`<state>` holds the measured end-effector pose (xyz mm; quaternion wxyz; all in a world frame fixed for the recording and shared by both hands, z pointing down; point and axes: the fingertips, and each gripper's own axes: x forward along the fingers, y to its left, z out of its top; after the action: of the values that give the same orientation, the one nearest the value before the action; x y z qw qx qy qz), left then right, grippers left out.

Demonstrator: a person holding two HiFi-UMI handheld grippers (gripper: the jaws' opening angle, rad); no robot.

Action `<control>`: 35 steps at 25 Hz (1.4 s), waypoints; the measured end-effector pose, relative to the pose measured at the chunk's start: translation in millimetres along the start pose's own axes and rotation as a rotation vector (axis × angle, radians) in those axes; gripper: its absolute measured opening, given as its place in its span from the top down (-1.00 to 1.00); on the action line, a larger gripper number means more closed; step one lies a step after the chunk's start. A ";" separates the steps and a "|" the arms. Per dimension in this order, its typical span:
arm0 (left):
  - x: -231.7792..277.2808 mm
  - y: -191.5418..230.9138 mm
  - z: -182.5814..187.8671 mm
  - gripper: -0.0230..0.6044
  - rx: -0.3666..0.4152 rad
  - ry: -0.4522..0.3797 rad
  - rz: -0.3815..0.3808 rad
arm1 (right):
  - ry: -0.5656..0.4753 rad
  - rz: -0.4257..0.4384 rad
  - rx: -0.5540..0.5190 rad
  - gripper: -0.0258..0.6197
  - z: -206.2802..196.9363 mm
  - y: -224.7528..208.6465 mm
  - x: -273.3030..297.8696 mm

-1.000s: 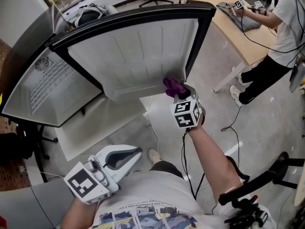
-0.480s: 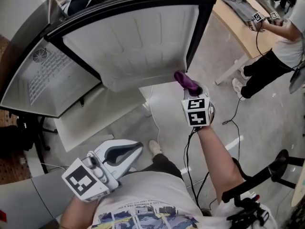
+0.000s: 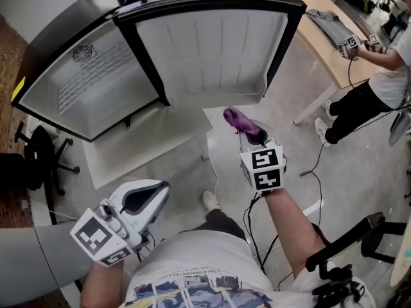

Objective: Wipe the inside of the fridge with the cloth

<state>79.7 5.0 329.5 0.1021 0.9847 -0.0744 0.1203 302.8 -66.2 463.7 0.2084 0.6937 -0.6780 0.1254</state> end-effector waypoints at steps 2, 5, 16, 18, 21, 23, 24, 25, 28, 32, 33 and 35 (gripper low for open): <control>-28.0 -5.2 -2.7 0.91 0.004 -0.042 0.032 | -0.016 0.036 -0.055 0.75 13.6 29.3 -14.9; -76.9 -11.2 -13.8 0.91 -0.008 -0.104 0.099 | -0.044 0.086 -0.123 0.75 31.8 72.3 -37.8; -222.7 -68.3 -90.5 0.91 -0.077 -0.164 0.241 | -0.086 0.254 -0.207 0.75 34.8 231.4 -148.9; -232.0 -79.6 -96.1 0.91 -0.072 -0.169 0.252 | -0.087 0.292 -0.211 0.75 31.1 246.1 -167.5; -238.7 -88.4 -100.7 0.91 -0.067 -0.177 0.272 | -0.101 0.340 -0.210 0.75 29.8 262.2 -186.1; -236.6 -97.8 -103.9 0.91 -0.072 -0.182 0.282 | -0.112 0.362 -0.212 0.75 27.9 265.8 -198.0; -234.6 -102.9 -104.5 0.91 -0.072 -0.184 0.287 | -0.121 0.372 -0.220 0.75 28.1 266.2 -203.8; -232.3 -107.5 -103.9 0.91 -0.069 -0.185 0.293 | -0.132 0.385 -0.228 0.75 29.2 266.2 -209.1; -221.0 -120.7 -96.9 0.91 -0.073 -0.191 0.312 | -0.146 0.431 -0.246 0.75 30.7 261.4 -224.3; -193.3 -137.7 -87.6 0.91 -0.086 -0.197 0.310 | -0.149 0.469 -0.258 0.75 25.3 244.1 -239.0; -185.0 -141.0 -87.8 0.91 -0.088 -0.193 0.303 | -0.152 0.470 -0.259 0.75 23.2 238.2 -241.8; -167.7 -147.1 -87.9 0.91 -0.089 -0.179 0.285 | -0.154 0.467 -0.252 0.75 18.4 224.2 -246.4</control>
<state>-75.5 187.2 343.7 0.1205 0.9655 -0.2271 0.0422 66.1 145.6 361.7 0.2063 0.4946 -0.8437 0.0314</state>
